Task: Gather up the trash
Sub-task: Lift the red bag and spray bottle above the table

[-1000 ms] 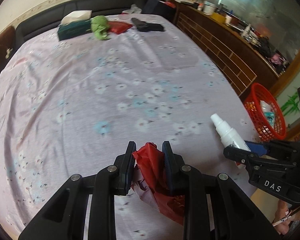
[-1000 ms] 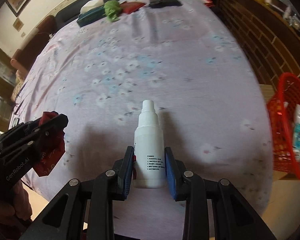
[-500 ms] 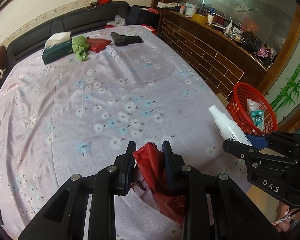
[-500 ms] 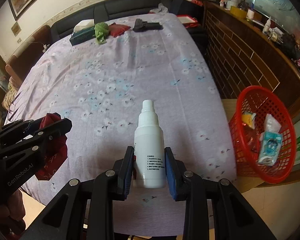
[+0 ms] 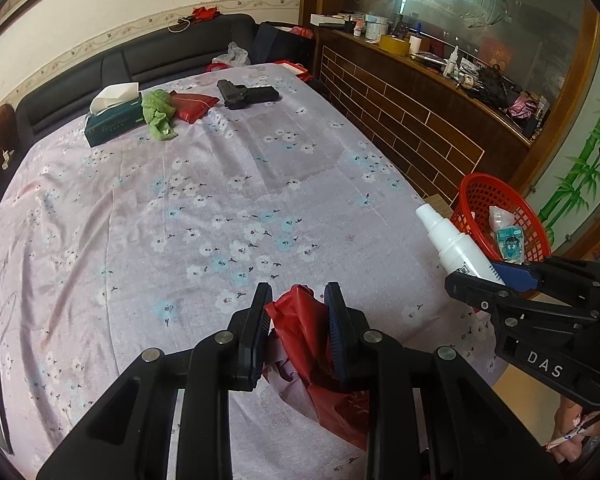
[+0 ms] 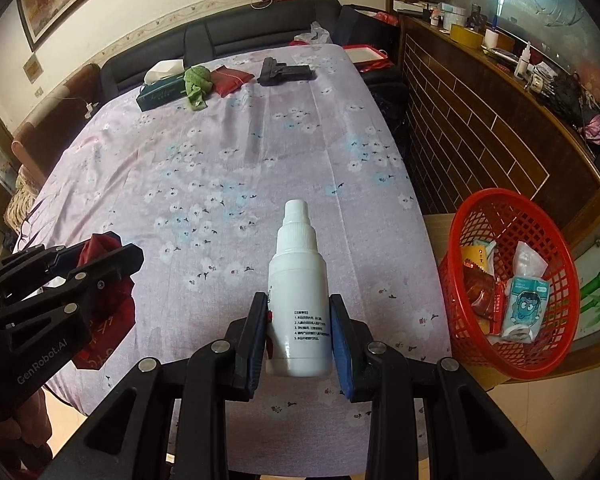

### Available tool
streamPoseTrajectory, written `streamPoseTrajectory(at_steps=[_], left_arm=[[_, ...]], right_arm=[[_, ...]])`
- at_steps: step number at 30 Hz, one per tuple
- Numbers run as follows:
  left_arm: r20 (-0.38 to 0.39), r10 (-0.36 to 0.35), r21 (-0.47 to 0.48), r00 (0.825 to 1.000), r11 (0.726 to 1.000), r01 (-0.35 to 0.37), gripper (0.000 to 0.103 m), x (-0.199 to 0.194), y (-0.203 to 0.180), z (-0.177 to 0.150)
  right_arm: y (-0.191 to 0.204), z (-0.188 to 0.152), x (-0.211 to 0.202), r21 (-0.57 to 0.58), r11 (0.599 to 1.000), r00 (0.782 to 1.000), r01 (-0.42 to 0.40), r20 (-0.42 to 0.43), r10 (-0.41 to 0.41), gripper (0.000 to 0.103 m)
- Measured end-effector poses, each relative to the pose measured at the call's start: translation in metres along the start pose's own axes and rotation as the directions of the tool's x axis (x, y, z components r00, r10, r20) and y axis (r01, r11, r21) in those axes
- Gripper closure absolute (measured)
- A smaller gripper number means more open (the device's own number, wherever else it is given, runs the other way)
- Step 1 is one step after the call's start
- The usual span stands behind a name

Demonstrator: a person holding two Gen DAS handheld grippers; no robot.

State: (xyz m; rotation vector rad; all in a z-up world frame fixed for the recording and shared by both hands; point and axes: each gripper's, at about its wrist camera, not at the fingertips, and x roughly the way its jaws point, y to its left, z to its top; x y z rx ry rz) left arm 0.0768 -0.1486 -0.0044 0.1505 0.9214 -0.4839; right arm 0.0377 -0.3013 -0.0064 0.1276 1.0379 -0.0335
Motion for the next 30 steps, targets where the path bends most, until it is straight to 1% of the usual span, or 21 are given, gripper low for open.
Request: streamPoseTrajectory(at_steps=[8, 13, 22, 30], left_arm=[[0.019, 0.025, 0.017, 1.0, 1.0, -0.025, 0.077, -0.004, -0.007, 0.006], [0.021, 0.026, 0.034, 0.999, 0.999, -0.026, 0.077, -0.003, -0.014, 0.01], [0.011, 0.001, 0.075, 1.0, 0.997, -0.002, 0.077, 0.004, -0.037, 0.017], [0.006, -0.034, 0.123, 0.999, 0.992, 0.033, 0.077, 0.013, -0.069, 0.028]], right_arm=[[-0.006, 0.002, -0.009, 0.02, 1.0, 1.0, -0.009, 0.023, 0.009, 0.071], [-0.013, 0.0, -0.014, 0.036, 0.999, 0.999, -0.01, 0.034, 0.008, 0.071], [-0.036, -0.007, -0.023, 0.086, 0.996, 0.999, 0.003, 0.041, -0.007, 0.071], [-0.069, -0.013, -0.032, 0.15, 0.988, 0.998, 0.025, 0.046, -0.033, 0.071]])
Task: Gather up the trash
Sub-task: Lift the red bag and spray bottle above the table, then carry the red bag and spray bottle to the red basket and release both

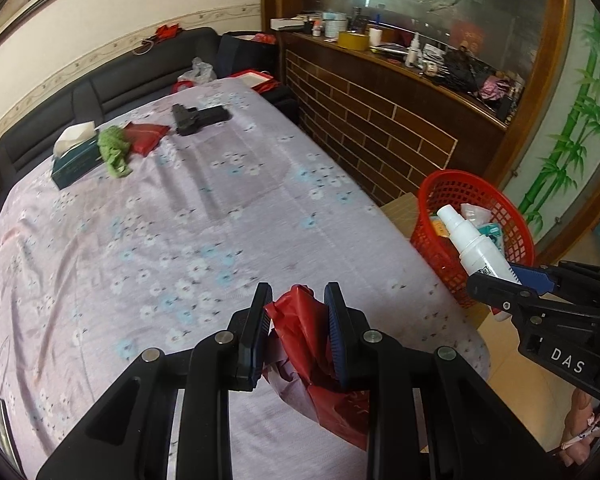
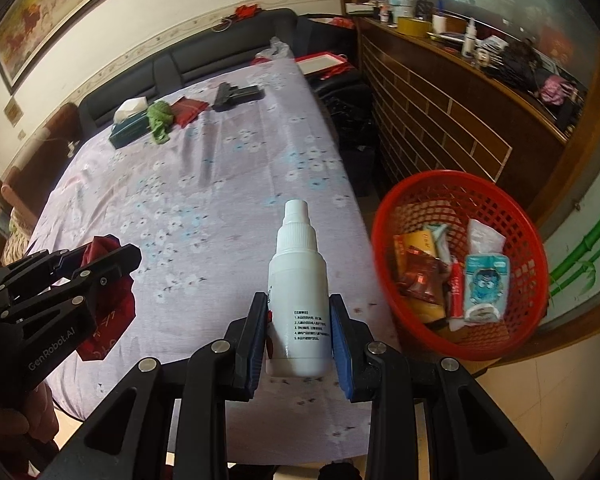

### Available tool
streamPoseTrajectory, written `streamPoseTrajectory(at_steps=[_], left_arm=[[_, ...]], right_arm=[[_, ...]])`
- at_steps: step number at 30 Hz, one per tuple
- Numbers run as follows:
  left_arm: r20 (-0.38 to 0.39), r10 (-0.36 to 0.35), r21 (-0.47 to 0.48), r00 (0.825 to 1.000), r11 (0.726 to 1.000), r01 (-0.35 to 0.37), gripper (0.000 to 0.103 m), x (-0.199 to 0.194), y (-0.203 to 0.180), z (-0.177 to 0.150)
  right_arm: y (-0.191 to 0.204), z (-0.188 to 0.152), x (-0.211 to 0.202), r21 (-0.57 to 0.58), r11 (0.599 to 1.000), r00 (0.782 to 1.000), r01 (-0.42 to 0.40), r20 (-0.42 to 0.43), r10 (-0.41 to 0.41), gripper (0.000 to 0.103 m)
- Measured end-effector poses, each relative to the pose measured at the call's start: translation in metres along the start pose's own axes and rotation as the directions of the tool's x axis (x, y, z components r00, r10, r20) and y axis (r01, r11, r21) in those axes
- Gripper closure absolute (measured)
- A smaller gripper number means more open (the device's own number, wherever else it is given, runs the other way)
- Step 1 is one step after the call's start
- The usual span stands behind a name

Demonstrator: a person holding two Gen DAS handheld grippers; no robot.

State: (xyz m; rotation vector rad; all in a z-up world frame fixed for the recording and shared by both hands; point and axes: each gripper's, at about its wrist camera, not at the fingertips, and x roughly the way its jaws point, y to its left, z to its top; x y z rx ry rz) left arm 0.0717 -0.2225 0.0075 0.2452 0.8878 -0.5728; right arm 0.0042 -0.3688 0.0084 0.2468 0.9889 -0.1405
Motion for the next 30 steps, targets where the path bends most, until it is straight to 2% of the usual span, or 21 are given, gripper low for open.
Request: streamPoseTrajectory(at_steps=[6, 9, 14, 16, 19, 20, 22, 27, 30], left_arm=[[0.012, -0.048, 0.039, 0.999, 0.998, 0.047, 0.077, 0.005, -0.025, 0.02], [0.015, -0.113, 0.06, 0.993, 0.992, 0.112, 0.077, 0.007, -0.045, 0.036], [-0.017, -0.253, 0.056, 0.967, 0.966, 0.254, 0.077, 0.018, -0.08, 0.067], [-0.032, -0.291, 0.062, 0.956, 0.954, 0.293, 0.077, 0.028, -0.097, 0.08], [-0.042, -0.313, 0.094, 0.949, 0.944, 0.316, 0.076, 0.044, -0.121, 0.092], [-0.046, -0.312, 0.104, 0.949, 0.943, 0.316, 0.073, 0.05, -0.128, 0.094], [-0.057, -0.311, 0.104, 0.949, 0.943, 0.315, 0.046, 0.06, -0.138, 0.097], [-0.063, -0.327, 0.07, 0.943, 0.941, 0.331, 0.044, 0.06, -0.138, 0.095], [-0.041, -0.281, 0.097, 0.959, 0.954, 0.284, 0.04, 0.049, -0.134, 0.086]], right_arm=[[-0.03, 0.002, -0.009, 0.055, 0.998, 1.0, 0.024, 0.015, -0.025, 0.071], [-0.05, 0.005, -0.016, 0.092, 0.995, 0.999, 0.041, 0.029, -0.043, 0.071], [-0.095, 0.012, -0.029, 0.186, 0.979, 0.994, 0.08, 0.054, -0.092, 0.071], [-0.115, 0.015, -0.032, 0.224, 0.97, 0.993, 0.09, 0.056, -0.105, 0.071], [-0.14, 0.021, -0.033, 0.263, 0.959, 0.99, 0.105, 0.059, -0.125, 0.071], [-0.144, 0.023, -0.032, 0.267, 0.958, 0.99, 0.109, 0.059, -0.129, 0.071], [-0.156, 0.029, -0.026, 0.272, 0.955, 0.989, 0.122, 0.047, -0.139, 0.07], [-0.178, 0.037, -0.026, 0.304, 0.945, 0.989, 0.119, 0.048, -0.14, 0.064], [-0.176, 0.034, -0.041, 0.297, 0.945, 0.984, 0.134, 0.068, -0.162, 0.063]])
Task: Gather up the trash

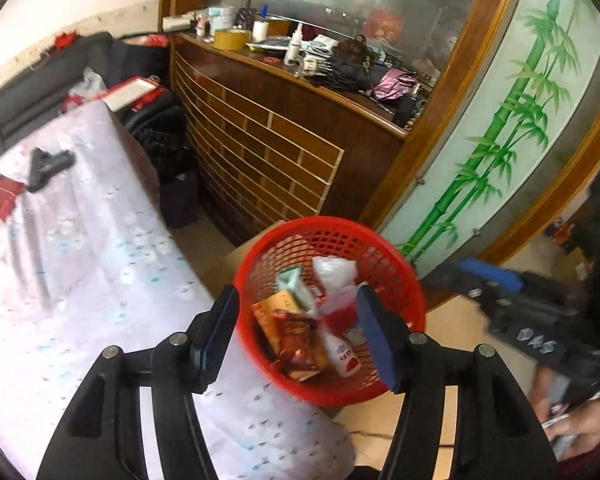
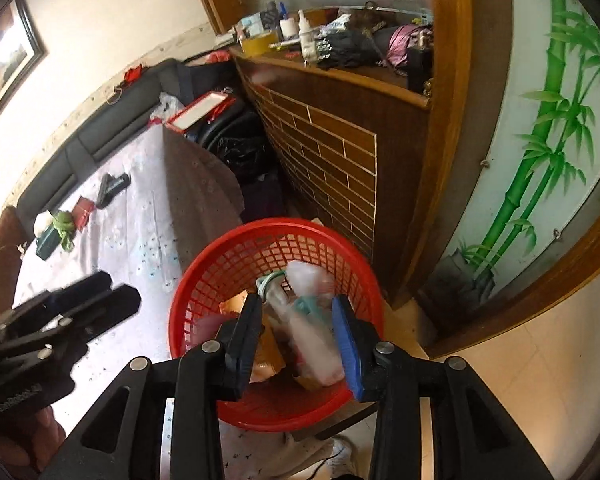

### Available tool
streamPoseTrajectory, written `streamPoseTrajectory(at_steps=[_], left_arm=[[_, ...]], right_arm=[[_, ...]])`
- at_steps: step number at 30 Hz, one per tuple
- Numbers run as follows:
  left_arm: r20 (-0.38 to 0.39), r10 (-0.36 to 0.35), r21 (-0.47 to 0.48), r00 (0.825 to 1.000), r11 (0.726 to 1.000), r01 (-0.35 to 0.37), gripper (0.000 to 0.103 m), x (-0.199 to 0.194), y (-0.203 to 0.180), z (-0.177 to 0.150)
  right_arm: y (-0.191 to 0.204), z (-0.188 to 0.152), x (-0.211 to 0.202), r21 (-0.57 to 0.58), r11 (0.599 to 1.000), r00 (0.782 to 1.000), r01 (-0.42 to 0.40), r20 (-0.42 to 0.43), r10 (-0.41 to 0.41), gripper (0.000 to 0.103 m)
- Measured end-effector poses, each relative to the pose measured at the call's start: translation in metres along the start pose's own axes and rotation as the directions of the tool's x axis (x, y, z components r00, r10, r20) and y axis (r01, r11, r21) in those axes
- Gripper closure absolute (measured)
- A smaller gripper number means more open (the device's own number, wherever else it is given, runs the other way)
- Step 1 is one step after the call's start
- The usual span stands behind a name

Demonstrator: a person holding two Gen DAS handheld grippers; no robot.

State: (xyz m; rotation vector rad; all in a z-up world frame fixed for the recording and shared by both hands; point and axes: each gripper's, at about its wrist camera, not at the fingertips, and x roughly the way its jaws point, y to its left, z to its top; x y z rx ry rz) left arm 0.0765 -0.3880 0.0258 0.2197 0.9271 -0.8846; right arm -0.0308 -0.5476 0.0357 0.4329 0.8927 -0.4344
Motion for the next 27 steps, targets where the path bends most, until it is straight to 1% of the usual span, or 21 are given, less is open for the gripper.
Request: streamPoseTrajectory(at_steps=[1, 2, 3, 4, 6, 8, 10, 11, 12, 14, 16, 21, 27], left_arm=[[0.007, 0.012, 0.008, 1.0, 1.0, -0.012, 0.033, -0.004, 0.001, -0.002], [0.023, 0.035, 0.019, 0.999, 0.999, -0.035, 0.03, -0.011, 0.002, -0.007], [0.038, 0.052, 0.027, 0.998, 0.998, -0.053, 0.027, -0.018, 0.003, -0.011], [0.06, 0.065, 0.043, 0.996, 0.997, -0.068, 0.025, -0.027, 0.005, -0.018], [0.079, 0.081, 0.068, 0.994, 0.994, -0.087, 0.023, -0.039, 0.007, -0.025], [0.093, 0.102, 0.095, 0.99, 0.989, -0.111, 0.02, -0.051, 0.012, -0.035], [0.106, 0.11, 0.123, 0.988, 0.985, -0.123, 0.017, -0.062, 0.017, -0.047], [0.119, 0.124, 0.139, 0.985, 0.98, -0.14, 0.017, -0.069, 0.02, -0.056], [0.129, 0.134, 0.144, 0.982, 0.978, -0.153, 0.017, -0.074, 0.023, -0.061], [0.154, 0.148, 0.142, 0.977, 0.975, -0.17, 0.017, -0.082, 0.029, -0.071], [0.153, 0.154, 0.148, 0.976, 0.973, -0.177, 0.017, -0.085, 0.031, -0.076], [0.16, 0.15, 0.19, 0.976, 0.965, -0.18, 0.017, -0.095, 0.031, -0.088], [0.157, 0.148, 0.193, 0.976, 0.965, -0.177, 0.017, -0.102, 0.033, -0.099]], right_arm=[[0.001, -0.002, -0.005, -0.008, 1.0, 1.0, 0.008, 0.009, -0.008, 0.061], [0.002, -0.004, -0.01, -0.014, 1.0, 1.0, 0.018, 0.019, -0.018, 0.053], [0.003, -0.007, -0.015, -0.016, 0.999, 0.999, 0.033, 0.029, -0.032, 0.044], [0.005, -0.011, -0.022, -0.018, 0.998, 0.998, 0.053, 0.044, -0.052, 0.041], [0.014, -0.022, -0.034, -0.037, 0.995, 0.994, 0.088, 0.071, -0.085, 0.029], [0.021, -0.034, -0.042, -0.05, 0.991, 0.988, 0.127, 0.09, -0.122, 0.024], [0.03, -0.045, -0.05, -0.074, 0.984, 0.983, 0.161, 0.104, -0.153, 0.022], [0.035, -0.051, -0.054, -0.083, 0.98, 0.979, 0.181, 0.112, -0.171, 0.021], [0.039, -0.056, -0.058, -0.091, 0.975, 0.975, 0.2, 0.12, -0.189, 0.019], [0.049, -0.065, -0.065, -0.119, 0.966, 0.967, 0.231, 0.143, -0.213, 0.019], [0.058, -0.073, -0.07, -0.129, 0.956, 0.956, 0.264, 0.167, -0.242, 0.019], [0.074, -0.09, -0.078, -0.122, 0.956, 0.955, 0.267, 0.163, -0.246, 0.019], [0.084, -0.105, -0.086, -0.109, 0.954, 0.952, 0.279, 0.161, -0.26, 0.019]])
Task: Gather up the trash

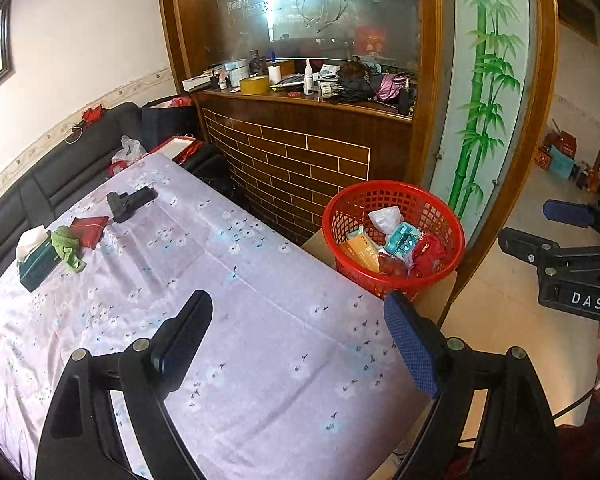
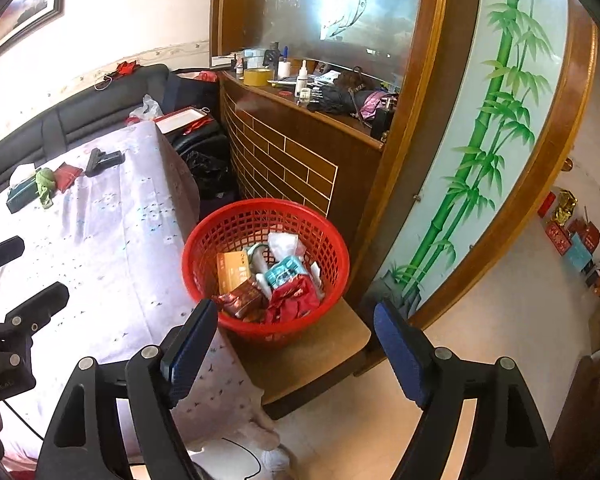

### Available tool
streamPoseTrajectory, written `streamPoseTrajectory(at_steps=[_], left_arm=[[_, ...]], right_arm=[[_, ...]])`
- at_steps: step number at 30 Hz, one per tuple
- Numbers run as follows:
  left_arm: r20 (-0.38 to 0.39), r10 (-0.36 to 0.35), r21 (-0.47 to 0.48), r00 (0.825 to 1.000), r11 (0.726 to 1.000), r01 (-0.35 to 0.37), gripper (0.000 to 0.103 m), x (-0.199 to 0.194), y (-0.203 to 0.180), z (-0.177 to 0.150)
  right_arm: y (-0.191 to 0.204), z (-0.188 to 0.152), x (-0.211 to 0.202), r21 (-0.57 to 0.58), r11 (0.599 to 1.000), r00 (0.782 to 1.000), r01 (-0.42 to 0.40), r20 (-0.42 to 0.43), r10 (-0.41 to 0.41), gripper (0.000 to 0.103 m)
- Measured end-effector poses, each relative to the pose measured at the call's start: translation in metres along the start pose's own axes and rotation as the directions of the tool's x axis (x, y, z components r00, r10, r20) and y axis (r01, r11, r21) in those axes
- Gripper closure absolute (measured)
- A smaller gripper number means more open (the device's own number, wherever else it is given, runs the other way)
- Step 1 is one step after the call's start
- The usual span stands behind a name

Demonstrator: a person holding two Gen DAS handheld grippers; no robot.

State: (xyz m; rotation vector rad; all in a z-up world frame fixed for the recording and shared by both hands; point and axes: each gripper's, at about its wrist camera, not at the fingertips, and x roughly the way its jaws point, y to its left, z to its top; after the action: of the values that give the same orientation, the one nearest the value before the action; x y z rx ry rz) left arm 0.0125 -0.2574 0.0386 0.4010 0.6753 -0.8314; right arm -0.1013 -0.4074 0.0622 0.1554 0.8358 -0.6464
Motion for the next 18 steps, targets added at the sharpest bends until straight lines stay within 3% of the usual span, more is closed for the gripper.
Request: streamPoseTrajectory(at_steps=[18], left_arm=[[0.003, 0.016, 0.002, 1.0, 1.0, -0.016, 0.016, -0.012, -0.002, -0.006]], right_arm=[[0.002, -0.013, -0.015, 0.022, 1.0, 1.0, -0.001, 0.002, 0.001, 0.019]])
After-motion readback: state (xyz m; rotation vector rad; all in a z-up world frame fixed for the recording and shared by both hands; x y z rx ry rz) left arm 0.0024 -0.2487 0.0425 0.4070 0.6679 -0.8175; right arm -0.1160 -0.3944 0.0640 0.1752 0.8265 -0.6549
